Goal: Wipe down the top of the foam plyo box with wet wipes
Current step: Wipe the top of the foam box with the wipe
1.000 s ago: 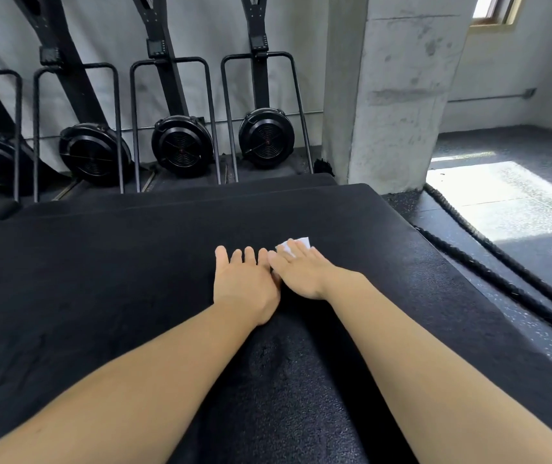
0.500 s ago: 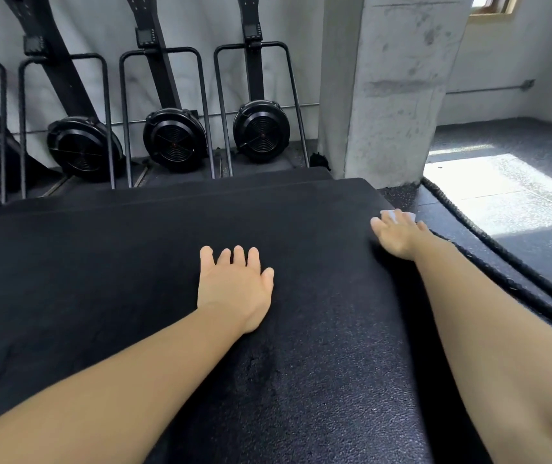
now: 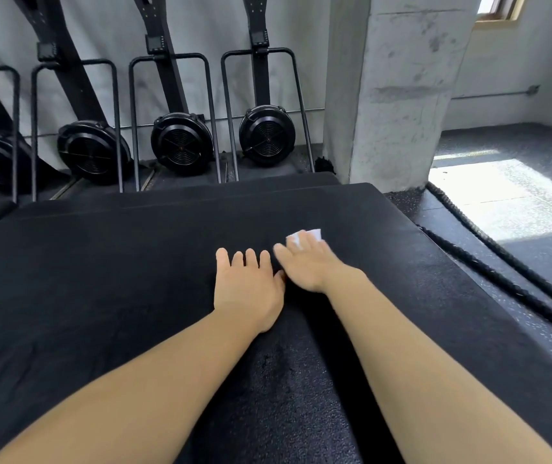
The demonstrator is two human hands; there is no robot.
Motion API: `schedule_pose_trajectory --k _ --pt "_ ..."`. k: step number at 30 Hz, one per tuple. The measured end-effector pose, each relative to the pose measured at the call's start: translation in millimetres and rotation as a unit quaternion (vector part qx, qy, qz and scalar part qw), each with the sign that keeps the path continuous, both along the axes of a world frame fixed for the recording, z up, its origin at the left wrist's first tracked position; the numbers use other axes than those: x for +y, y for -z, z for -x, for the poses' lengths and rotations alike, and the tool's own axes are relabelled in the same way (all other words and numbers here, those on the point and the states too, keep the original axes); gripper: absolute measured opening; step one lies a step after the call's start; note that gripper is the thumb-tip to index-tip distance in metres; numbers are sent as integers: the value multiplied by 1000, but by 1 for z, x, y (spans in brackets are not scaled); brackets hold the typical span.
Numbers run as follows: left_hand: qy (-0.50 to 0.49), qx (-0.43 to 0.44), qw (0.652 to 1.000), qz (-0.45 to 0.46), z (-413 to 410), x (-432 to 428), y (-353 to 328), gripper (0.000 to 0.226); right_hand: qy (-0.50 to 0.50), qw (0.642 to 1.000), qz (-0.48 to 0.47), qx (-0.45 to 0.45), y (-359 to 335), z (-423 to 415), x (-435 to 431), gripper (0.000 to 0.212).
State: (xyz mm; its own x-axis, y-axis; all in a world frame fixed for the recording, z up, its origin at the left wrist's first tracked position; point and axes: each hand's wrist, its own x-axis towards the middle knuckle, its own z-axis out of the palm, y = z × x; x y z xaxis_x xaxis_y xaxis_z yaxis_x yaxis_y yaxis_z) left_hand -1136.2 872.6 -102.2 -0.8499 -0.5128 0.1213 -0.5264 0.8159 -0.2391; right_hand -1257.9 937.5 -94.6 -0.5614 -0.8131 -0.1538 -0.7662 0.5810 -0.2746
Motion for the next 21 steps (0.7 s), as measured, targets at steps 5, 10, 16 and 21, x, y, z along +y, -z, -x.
schedule_pose_trajectory --k 5,10,16,21 --pt "0 3 1000 0 1 -1 1 55 -3 995 68 -67 -4 1 -13 21" --pt "-9 -10 1000 7 2 -4 6 63 75 997 24 -16 -4 65 17 31" --pt "-3 -20 999 27 3 -5 8 65 224 973 56 -1 -6 130 62 28" --pt "-1 -29 999 30 4 -6 8 64 258 966 31 -14 -1 143 71 57"
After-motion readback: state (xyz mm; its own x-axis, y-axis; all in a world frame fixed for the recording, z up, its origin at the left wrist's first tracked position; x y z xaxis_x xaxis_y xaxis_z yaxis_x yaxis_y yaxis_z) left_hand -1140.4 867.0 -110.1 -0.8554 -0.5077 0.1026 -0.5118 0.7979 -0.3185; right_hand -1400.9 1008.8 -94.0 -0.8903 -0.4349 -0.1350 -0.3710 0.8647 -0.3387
